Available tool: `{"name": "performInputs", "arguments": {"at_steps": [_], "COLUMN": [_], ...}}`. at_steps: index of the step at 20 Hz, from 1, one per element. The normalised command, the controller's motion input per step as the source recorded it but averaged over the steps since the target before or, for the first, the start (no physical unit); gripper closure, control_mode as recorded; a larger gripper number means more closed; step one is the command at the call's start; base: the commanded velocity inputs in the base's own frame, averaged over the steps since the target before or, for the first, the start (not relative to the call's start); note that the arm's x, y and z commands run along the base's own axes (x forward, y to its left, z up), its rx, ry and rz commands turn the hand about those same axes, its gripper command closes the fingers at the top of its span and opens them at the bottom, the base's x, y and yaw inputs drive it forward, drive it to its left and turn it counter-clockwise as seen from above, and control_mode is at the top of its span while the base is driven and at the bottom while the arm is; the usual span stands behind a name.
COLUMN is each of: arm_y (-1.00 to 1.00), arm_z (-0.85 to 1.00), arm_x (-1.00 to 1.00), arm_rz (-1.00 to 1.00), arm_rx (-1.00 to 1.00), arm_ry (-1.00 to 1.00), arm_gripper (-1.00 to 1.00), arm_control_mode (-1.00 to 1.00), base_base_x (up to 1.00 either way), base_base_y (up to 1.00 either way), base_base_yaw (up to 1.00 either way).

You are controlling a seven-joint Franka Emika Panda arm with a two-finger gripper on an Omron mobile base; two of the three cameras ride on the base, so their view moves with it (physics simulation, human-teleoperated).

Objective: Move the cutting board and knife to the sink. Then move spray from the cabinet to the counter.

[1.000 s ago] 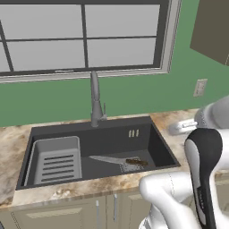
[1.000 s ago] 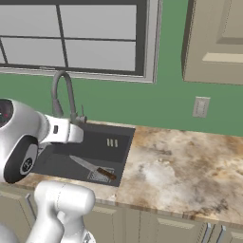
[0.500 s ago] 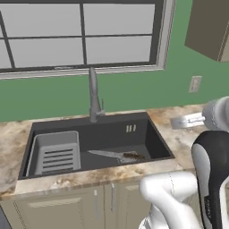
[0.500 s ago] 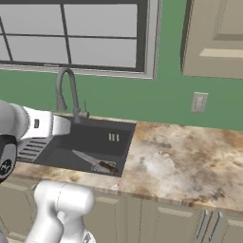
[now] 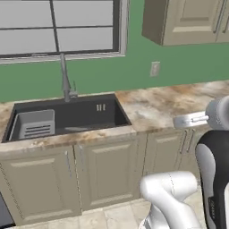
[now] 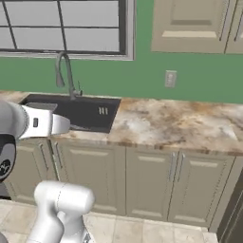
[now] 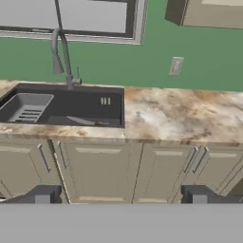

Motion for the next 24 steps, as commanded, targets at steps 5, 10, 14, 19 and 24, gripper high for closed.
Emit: {"name": "performInputs", "arguments": {"at_steps": [5, 10, 14, 19, 24], "arm_y": [0.0, 0.0, 0.0, 0.0, 0.0], "arm_z": [0.0, 0.0, 0.0, 0.0, 0.0], "arm_x": [0.0, 0.0, 0.0, 0.0, 0.0], "arm_rz": [0.0, 0.0, 0.0, 0.0, 0.0], "arm_rx": [0.0, 0.0, 0.0, 0.0, 0.0], "arm_ry": [0.0, 0.0, 0.0, 0.0, 0.0], "arm_gripper": [-1.0, -1.0, -1.0, -1.0, -1.0], "arm_control_mode": [1.0, 1.0, 1.0, 1.0, 1.0], "base_base_x": [-0.66, -0.02, 0.0, 0.0, 0.0], "base_base_y": [-0.29, 0.0, 0.0, 0.0, 0.0], "base_base_yaw": [-0.67, -0.99, -1.0, -1.0, -0.99]}}
